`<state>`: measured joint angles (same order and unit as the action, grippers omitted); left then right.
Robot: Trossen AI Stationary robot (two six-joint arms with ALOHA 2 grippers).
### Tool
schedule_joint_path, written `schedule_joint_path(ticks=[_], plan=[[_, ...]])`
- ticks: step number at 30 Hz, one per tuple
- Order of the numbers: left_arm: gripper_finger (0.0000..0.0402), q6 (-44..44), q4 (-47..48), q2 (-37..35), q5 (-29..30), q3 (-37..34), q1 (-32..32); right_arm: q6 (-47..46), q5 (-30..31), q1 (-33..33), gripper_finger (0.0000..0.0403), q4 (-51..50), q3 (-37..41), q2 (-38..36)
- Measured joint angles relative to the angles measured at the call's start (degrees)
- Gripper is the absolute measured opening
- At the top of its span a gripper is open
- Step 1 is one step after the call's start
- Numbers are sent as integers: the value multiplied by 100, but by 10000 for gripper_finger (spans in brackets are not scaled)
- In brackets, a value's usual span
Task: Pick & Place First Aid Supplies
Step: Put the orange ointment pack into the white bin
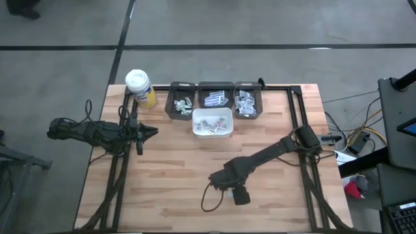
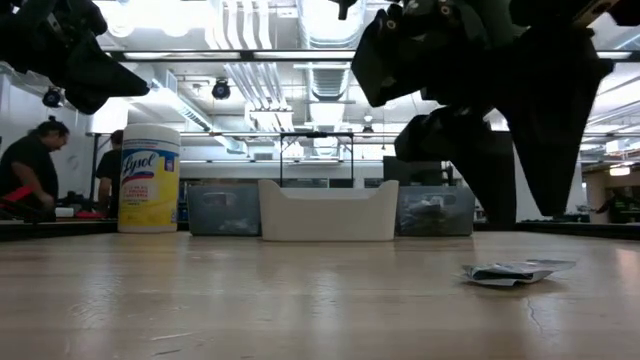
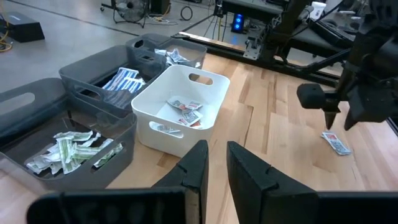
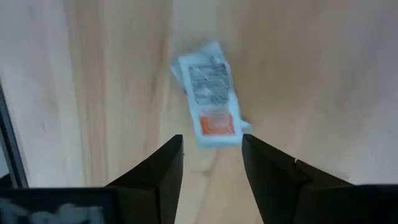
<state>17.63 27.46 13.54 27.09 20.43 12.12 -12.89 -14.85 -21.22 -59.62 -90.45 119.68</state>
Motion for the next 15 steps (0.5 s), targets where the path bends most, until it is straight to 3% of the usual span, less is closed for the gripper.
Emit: schedule_joint_path(ticks=[15], plan=[[55, 22, -2, 0, 0, 0, 4, -388, 196, -50, 138, 868, 885, -48]])
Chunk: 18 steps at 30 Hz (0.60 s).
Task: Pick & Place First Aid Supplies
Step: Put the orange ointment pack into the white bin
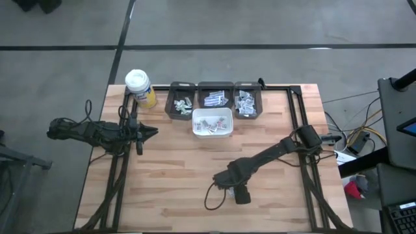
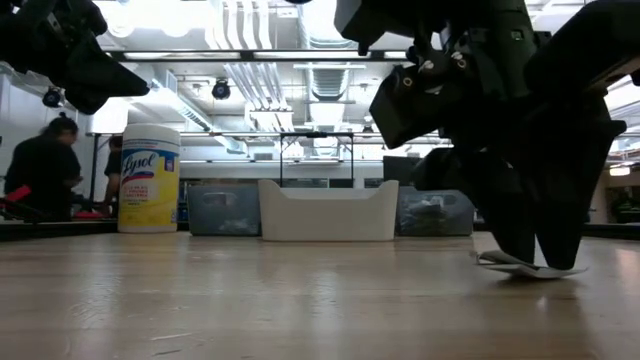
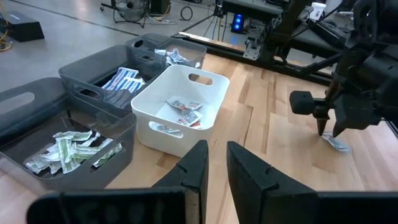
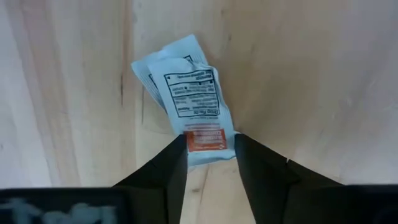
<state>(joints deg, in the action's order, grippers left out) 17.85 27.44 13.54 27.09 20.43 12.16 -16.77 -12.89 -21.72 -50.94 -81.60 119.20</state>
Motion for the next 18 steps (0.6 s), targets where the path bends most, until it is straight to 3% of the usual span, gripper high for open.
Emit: schedule_joint_path(ticks=[18], plan=[[55, 30, -2, -1, 0, 0, 0, -279, 524, -6, 36, 112, 166, 17]])
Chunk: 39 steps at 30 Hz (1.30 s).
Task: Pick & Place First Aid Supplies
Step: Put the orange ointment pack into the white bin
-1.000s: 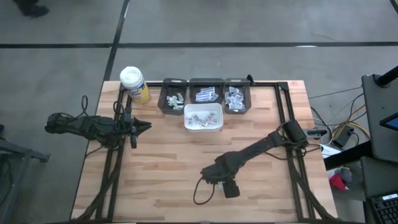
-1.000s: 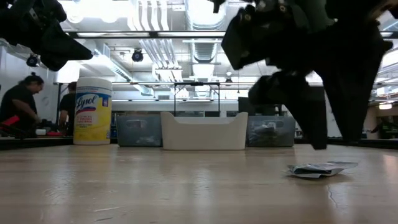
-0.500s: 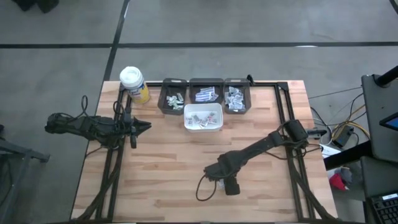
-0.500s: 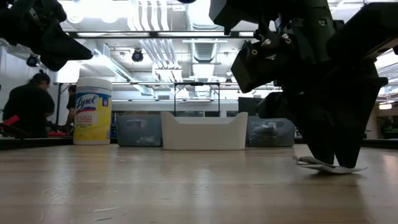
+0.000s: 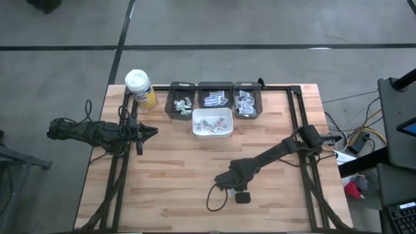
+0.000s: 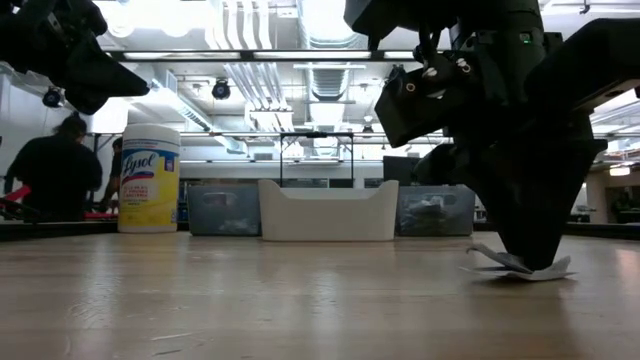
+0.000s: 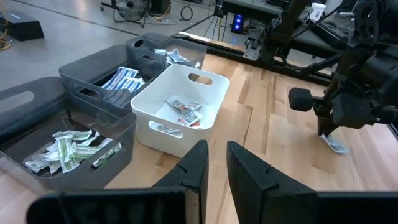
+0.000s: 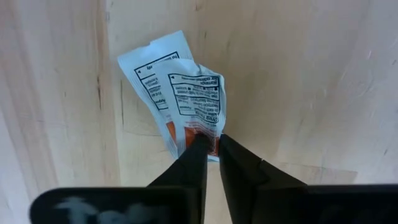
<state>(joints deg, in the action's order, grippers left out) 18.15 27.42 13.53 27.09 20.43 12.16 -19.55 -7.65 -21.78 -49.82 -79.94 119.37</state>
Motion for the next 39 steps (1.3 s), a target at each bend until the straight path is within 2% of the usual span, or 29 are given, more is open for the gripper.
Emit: schedule_joint_path(ticks=[10, 17, 20, 24, 26, 29, 33, 36, 39], plan=[[55, 2, -1, -1, 0, 0, 0, 24, 83, 55, 9, -616, -388, -73], [55, 7, -29, -1, 0, 0, -4, 171, 174, 346, 8, -723, -744, -620], [55, 7, -50, 1, 0, 0, -4, 354, 981, 582, 8, -695, -857, -909], [55, -4, -46, 7, 0, 0, -4, 1119, 2788, 1061, 8, -528, -1032, -1166], [55, -21, -46, 7, 0, 0, -4, 1809, 3125, 1436, 8, -292, -1108, -1164], [55, -29, -46, 7, 0, 0, -3, 2455, 2549, 2128, 8, -85, -1197, -1030], [55, -33, -42, 19, 0, -5, -2, 2710, 1957, 2866, 8, -253, -1224, -669], [55, -33, -42, 20, 2, -7, 2, 2859, 1503, 3156, 10, -246, -1256, -603], [55, -33, -42, 20, 0, -9, 0, 3029, 1404, 3263, 24, -275, -1261, -599]])
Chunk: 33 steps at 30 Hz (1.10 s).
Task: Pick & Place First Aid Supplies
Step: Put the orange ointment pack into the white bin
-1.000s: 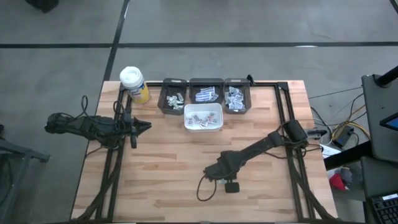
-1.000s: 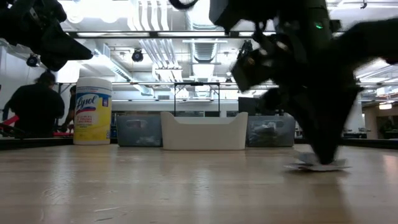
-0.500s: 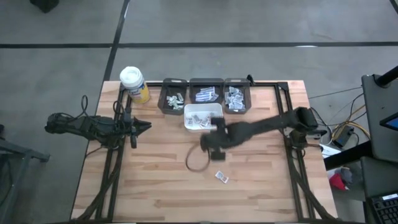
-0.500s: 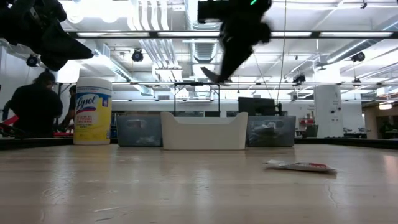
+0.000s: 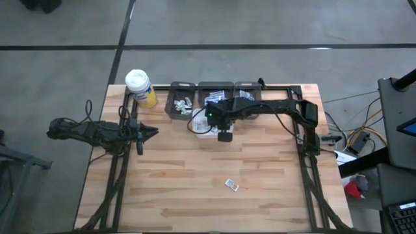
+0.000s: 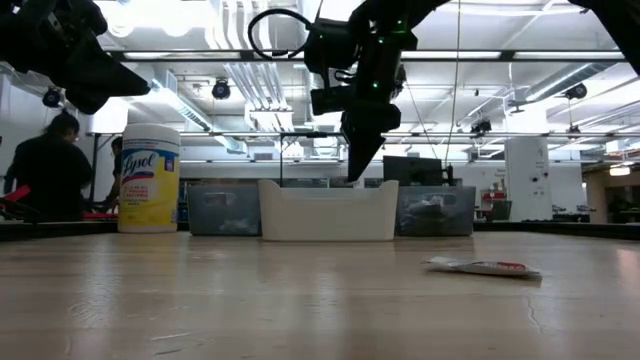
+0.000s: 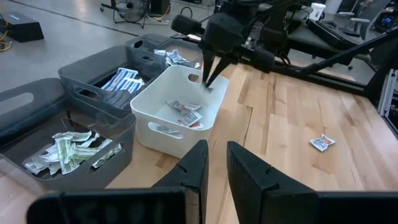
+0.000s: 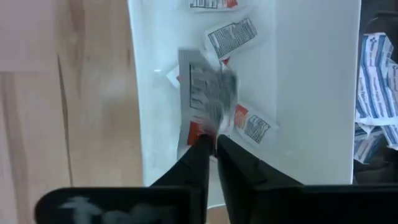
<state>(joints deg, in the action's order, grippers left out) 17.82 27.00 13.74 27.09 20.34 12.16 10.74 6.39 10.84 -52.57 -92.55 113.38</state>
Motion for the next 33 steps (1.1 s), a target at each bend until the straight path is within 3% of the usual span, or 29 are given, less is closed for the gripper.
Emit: schedule_joint_path(ticks=[8, 13, 15, 24, 29, 33], plan=[[55, -4, 0, 0, 0, 0, 0, -21, -103, -29, 102, -447, -452, -28], [55, -17, 1, 0, 1, 0, 0, -1013, -1685, -459, 126, -1383, -1124, -52], [55, -63, 2, 0, 9, 0, 0, -1308, -1956, -812, 129, -1597, -1196, -61], [55, -255, 2, 2, 103, 0, -4, -2785, -1847, -2357, 130, -1075, -383, -47], [55, -291, 2, 2, 107, 0, -4, -3557, -1840, -2712, 143, -196, 125, -46], [55, -291, 1, 2, 107, 0, -2, -3948, -1801, -2744, 149, -37, 488, -46]])
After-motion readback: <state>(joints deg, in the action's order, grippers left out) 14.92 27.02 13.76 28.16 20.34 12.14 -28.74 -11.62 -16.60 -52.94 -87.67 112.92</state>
